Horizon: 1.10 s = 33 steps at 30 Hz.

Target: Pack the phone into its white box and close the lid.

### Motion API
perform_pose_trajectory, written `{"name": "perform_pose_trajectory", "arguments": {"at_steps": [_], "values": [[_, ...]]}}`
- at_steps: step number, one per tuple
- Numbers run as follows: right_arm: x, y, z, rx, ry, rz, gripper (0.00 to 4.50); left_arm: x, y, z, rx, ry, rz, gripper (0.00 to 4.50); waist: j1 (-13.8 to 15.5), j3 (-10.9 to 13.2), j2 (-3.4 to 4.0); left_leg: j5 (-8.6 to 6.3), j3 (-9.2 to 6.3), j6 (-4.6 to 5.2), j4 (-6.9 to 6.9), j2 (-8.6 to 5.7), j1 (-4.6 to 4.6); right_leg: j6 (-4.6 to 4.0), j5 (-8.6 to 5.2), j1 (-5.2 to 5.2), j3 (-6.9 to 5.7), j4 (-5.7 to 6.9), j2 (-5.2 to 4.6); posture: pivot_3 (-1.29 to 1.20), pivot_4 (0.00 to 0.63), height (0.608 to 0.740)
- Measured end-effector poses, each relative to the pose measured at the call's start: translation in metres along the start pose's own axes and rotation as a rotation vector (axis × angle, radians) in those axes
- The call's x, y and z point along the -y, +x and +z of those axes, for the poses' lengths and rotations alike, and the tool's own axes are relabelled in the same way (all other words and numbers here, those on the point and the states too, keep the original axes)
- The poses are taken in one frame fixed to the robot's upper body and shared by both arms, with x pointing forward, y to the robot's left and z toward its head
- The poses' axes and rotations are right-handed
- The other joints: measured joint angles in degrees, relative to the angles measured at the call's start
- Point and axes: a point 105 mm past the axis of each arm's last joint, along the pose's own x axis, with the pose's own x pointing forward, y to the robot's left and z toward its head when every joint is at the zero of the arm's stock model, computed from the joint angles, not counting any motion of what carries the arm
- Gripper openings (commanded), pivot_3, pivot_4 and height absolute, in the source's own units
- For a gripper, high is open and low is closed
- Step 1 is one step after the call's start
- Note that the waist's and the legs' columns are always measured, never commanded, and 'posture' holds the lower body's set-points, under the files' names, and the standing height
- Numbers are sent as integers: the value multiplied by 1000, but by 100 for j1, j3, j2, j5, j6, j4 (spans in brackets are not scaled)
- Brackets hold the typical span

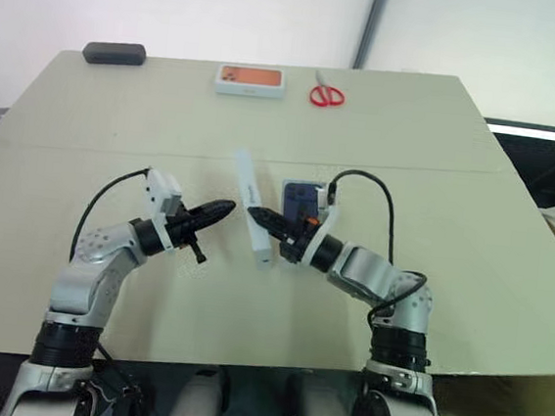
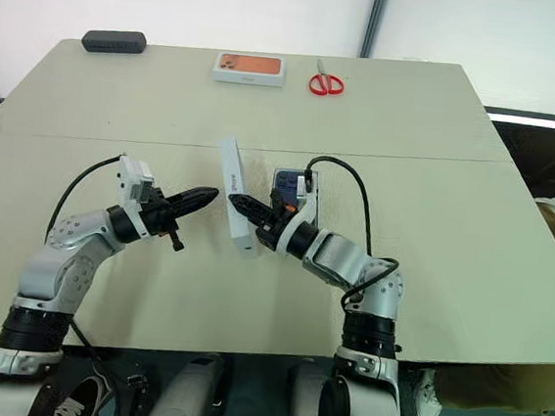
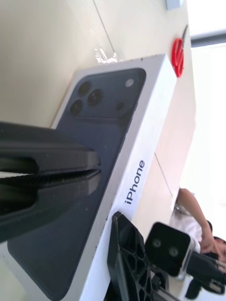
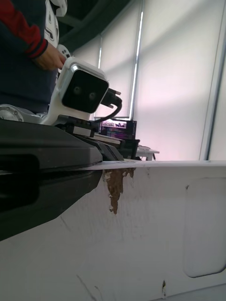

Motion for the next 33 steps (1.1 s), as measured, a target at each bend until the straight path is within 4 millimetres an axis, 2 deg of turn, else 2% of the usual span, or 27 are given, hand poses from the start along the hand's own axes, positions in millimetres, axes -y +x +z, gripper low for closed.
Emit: {"name": "perform_pose_trajectory", "arguments": {"at_steps": [5,6,7,11,14,16,23,26,28,30,33], "values": [[4,-12,9,38,-58,-5,0,19,23,-14,7,-19,7,49,7,-3,-1,0,1,0,1,-1,0,1,0,4,0,-3,-1,0,150,740],[5,-15,11,50,-62,-10,630,22,26,-16,6,-21,2,0,7,-3,-1,0,0,0,1,-1,1,1,0,4,0,-2,0,0,150,740],[8,-17,13,60,-62,-20,925,24,29,-17,8,-22,0,0,7,-4,0,0,-1,0,1,-1,2,1,0,5,0,-2,0,0,150,740],[20,-28,23,116,-66,-85,3063,32,43,-16,28,-13,-11,0,13,-4,0,0,0,0,4,-5,1,1,0,5,0,-2,0,0,150,740],[26,-39,33,138,-125,-148,4466,40,55,-17,38,-17,-31,0,11,-4,0,0,1,0,5,-18,0,1,0,5,2,-2,0,0,150,740],[25,-49,43,164,-166,-167,4466,43,59,-19,34,-26,-35,0,8,-3,0,0,0,0,4,-19,-1,1,0,3,2,-2,0,0,150,740],[31,-96,84,218,-474,-379,4466,54,76,-18,60,-35,-58,0,10,-2,2,0,2,0,6,-23,-1,2,0,5,2,-3,0,0,150,740],[32,-102,92,245,-562,-412,3640,56,77,-18,59,-38,-64,0,-10,-2,3,0,2,0,5,-21,2,2,0,5,3,-2,7,0,150,740],[34,-102,92,221,-702,-461,2647,56,76,-19,56,-36,-64,0,3,-2,4,0,1,0,5,-21,2,2,0,4,3,-1,7,0,150,740],[34,-101,90,151,-959,-522,1583,53,74,-20,46,-29,-59,0,13,-2,4,0,2,0,6,-25,1,3,-1,4,2,-4,3,0,150,740],[28,-92,86,116,-1225,-514,71,46,67,-21,21,-11,-43,0,-4,-2,2,0,3,0,7,-25,1,4,-1,5,4,-6,2,0,150,740]]}}
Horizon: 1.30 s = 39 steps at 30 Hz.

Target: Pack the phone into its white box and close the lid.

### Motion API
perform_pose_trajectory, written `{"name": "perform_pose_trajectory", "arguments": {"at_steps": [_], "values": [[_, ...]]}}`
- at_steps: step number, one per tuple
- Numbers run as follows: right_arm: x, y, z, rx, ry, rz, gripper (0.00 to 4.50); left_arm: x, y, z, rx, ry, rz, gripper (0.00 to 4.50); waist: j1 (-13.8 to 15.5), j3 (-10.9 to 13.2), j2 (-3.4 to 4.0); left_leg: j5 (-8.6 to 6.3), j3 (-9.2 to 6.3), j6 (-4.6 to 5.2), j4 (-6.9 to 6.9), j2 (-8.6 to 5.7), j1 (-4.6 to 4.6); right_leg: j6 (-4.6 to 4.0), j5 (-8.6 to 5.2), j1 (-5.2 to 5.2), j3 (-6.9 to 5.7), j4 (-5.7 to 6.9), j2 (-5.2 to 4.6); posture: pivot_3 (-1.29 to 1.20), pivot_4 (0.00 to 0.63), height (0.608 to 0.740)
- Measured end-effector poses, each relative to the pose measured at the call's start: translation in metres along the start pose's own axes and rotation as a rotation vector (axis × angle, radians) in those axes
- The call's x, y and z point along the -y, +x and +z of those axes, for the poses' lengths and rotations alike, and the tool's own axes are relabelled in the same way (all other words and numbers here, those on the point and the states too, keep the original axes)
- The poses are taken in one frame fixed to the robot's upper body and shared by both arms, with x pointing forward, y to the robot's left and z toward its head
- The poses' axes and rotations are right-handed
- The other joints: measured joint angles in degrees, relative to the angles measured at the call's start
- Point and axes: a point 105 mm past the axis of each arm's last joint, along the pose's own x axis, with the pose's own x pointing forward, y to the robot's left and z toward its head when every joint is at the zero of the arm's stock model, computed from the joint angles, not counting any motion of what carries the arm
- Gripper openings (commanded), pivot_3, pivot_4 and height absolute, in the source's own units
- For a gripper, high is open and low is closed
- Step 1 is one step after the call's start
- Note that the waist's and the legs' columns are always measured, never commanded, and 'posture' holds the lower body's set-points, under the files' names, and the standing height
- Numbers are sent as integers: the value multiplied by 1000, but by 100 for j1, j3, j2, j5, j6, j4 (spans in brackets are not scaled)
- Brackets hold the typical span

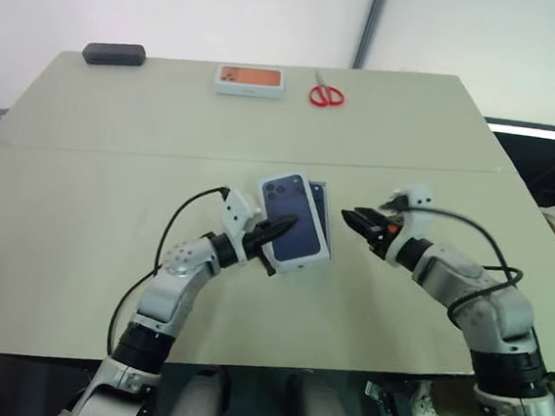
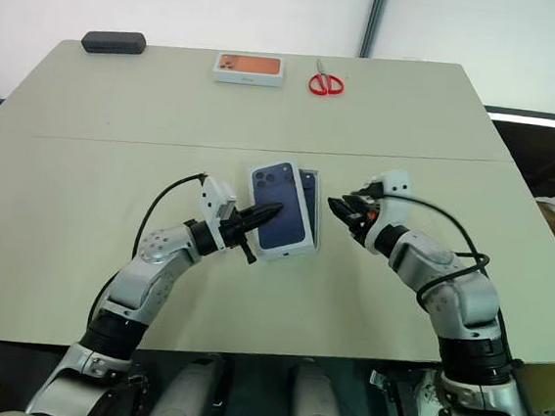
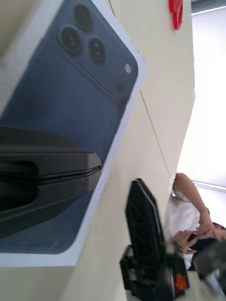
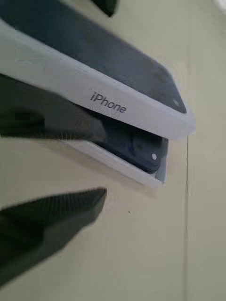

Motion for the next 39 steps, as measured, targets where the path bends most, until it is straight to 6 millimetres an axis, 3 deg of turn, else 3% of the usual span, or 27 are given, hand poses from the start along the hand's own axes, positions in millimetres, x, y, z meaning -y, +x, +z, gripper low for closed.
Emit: {"name": "perform_pose_trajectory", "arguments": {"at_steps": [5,9,16,22,32,39], "values": [[-10,5,3,29,-285,28,21,-15,-24,-2,-49,45,60,0,12,0,0,0,-4,0,0,2,0,0,0,0,0,0,-2,0,150,740],[-9,6,3,35,-342,25,21,-28,-43,-3,-88,65,115,0,37,1,-1,0,-5,0,0,2,0,-1,0,1,-1,0,-5,0,150,740],[-13,9,-4,14,-354,52,21,-34,-53,-16,-143,60,194,0,113,1,-1,0,-5,0,1,1,1,-1,0,3,-1,0,-9,0,150,740],[-18,13,-10,-1,-368,59,21,-24,-37,-37,-211,40,166,0,184,1,-1,0,-5,-1,6,-2,-1,-1,0,4,-2,-1,-11,0,150,740],[-11,12,-10,-17,-394,23,21,-21,-2,-37,-162,44,155,0,189,0,0,0,-7,-1,15,-6,0,-1,1,12,-5,0,-12,0,150,740],[-3,12,-8,-12,-389,-23,21,-17,5,-35,-154,50,143,0,159,0,0,0,-9,-1,15,-4,2,-1,1,10,-6,4,-6,0,150,740]]}}
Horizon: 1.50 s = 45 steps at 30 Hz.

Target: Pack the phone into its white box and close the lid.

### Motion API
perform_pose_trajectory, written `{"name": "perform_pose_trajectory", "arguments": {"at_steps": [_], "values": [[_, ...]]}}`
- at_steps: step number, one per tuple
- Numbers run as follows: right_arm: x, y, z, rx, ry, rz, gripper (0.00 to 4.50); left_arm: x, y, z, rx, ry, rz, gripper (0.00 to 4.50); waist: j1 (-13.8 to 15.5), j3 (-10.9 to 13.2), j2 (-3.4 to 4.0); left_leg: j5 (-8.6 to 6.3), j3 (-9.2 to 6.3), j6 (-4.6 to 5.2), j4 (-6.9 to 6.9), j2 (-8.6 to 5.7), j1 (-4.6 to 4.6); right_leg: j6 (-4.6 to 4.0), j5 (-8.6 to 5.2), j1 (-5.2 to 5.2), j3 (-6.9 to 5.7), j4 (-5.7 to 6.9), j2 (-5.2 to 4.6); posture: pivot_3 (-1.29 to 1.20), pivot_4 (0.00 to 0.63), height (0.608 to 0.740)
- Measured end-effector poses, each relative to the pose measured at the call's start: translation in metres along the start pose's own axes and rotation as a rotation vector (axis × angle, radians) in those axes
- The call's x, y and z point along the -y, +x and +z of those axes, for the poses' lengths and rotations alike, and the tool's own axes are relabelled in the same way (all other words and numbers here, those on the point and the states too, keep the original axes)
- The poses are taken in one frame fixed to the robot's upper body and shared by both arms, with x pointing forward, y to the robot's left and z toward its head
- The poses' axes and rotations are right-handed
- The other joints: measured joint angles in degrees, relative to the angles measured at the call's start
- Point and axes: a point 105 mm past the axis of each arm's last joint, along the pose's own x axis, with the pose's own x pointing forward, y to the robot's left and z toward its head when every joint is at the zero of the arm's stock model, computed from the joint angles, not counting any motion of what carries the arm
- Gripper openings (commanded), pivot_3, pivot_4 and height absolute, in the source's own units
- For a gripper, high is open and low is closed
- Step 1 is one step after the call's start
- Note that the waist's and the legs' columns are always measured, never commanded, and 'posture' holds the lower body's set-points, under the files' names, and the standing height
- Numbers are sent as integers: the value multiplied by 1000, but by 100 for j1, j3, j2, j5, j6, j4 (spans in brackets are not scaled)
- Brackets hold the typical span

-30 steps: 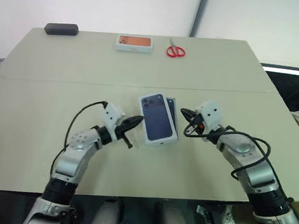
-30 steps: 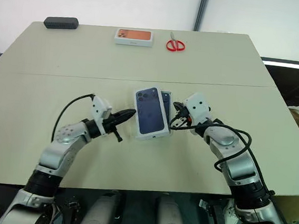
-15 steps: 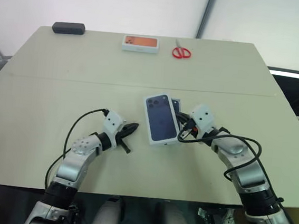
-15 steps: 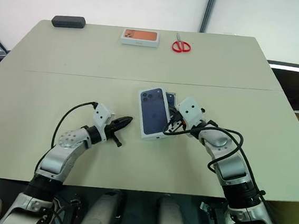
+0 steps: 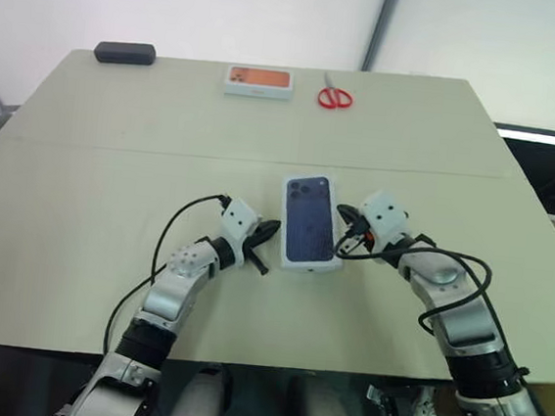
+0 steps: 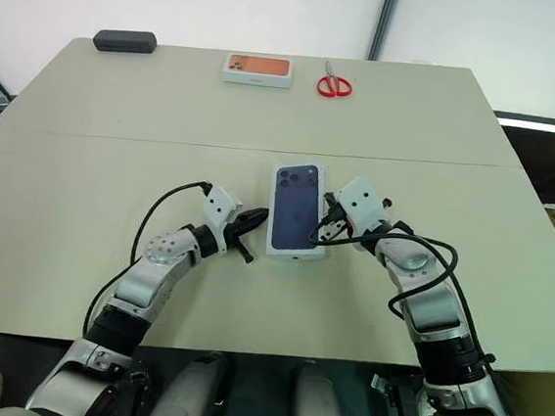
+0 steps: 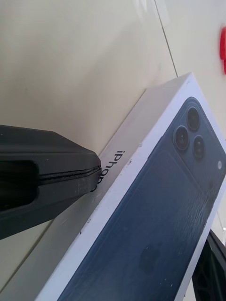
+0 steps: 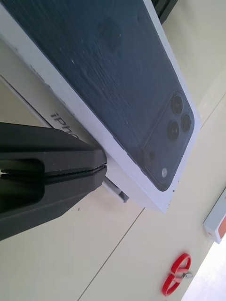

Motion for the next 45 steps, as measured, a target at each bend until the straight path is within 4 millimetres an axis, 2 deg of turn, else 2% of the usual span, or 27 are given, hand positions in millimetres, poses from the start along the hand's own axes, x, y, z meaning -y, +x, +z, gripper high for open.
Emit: {"name": "perform_pose_trajectory", "arguments": {"at_steps": [7,18,25,45], "values": [[0,3,-5,-13,14,-13,21,-6,4,13,47,-16,14,0,14,0,0,0,1,0,4,-1,-1,0,0,1,0,0,-2,0,150,740],[0,7,-12,-41,14,-41,21,-5,6,15,61,-40,22,0,8,0,0,0,1,0,4,-1,-1,0,0,1,0,1,-1,0,150,740],[4,13,-13,-49,18,-63,21,-12,15,22,63,-31,32,0,4,0,0,0,2,0,6,-2,-1,1,1,0,0,4,0,0,150,740],[8,16,-23,-87,30,-87,21,-8,21,20,67,-69,15,0,12,0,0,0,2,0,7,-4,-1,2,1,1,0,4,-2,0,150,740]]}}
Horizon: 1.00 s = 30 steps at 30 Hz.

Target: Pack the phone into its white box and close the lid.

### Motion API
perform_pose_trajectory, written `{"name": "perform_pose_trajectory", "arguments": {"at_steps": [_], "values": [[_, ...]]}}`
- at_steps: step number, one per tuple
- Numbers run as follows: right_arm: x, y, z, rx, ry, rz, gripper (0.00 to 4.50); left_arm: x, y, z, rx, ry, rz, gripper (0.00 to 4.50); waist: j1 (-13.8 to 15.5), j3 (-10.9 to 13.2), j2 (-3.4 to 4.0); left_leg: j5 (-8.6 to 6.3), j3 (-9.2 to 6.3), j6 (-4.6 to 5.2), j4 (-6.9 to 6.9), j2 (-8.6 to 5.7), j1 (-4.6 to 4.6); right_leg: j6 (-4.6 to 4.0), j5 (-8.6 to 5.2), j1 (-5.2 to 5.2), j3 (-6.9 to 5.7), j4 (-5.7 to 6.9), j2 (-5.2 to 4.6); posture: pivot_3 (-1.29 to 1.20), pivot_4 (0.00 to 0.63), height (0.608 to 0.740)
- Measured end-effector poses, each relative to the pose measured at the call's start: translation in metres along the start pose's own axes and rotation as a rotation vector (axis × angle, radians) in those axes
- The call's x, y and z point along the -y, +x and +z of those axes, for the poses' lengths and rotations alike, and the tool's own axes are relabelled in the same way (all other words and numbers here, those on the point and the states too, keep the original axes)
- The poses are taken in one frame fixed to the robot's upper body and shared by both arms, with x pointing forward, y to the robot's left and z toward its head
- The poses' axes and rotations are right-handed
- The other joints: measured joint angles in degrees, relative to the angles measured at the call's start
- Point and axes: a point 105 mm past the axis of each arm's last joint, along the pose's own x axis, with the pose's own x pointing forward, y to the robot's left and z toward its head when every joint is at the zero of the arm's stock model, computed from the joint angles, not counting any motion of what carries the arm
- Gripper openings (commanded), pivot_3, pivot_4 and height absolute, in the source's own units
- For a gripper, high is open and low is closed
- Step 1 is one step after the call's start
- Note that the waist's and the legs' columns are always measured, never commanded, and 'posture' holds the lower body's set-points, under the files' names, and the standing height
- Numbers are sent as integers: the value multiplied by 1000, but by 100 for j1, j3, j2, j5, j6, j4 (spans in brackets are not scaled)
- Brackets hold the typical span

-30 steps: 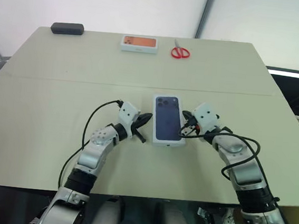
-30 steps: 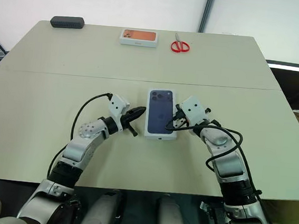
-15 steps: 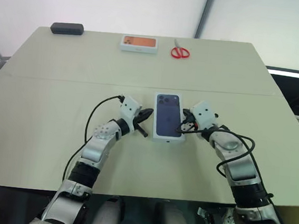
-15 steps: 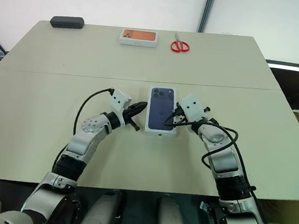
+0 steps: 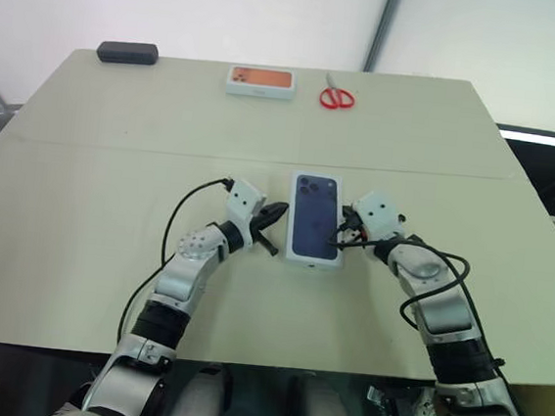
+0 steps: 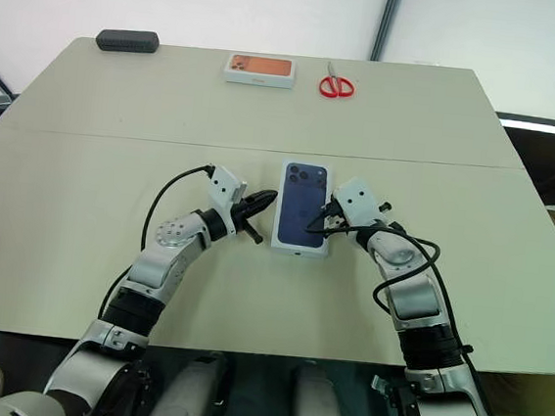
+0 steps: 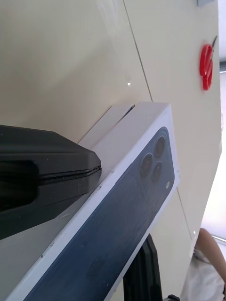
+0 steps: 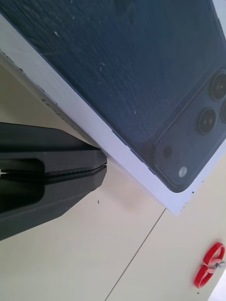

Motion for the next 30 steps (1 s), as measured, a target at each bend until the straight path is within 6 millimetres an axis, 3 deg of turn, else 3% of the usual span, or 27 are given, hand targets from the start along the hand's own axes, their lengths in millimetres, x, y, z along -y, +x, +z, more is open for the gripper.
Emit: {"name": "perform_pose_trajectory", "arguments": {"at_steps": [12,18,24,30], "values": [[2,13,11,15,-1,-23,21,-10,0,1,-15,10,7,0,-23,0,0,0,0,0,0,1,1,0,0,-1,0,3,2,0,150,740],[3,14,6,-2,-8,-35,21,-9,3,-2,-29,-14,7,0,-14,0,0,0,0,0,1,1,1,0,1,-1,0,3,2,0,150,740],[3,15,0,-27,-5,-41,21,-9,12,10,-3,6,12,0,-9,0,0,0,1,0,3,0,0,2,1,-1,0,3,1,0,150,740],[2,16,-3,-45,-20,-46,21,-12,7,3,-22,4,22,0,-11,-1,0,0,0,0,3,0,0,2,1,-1,0,4,1,0,150,740]]}}
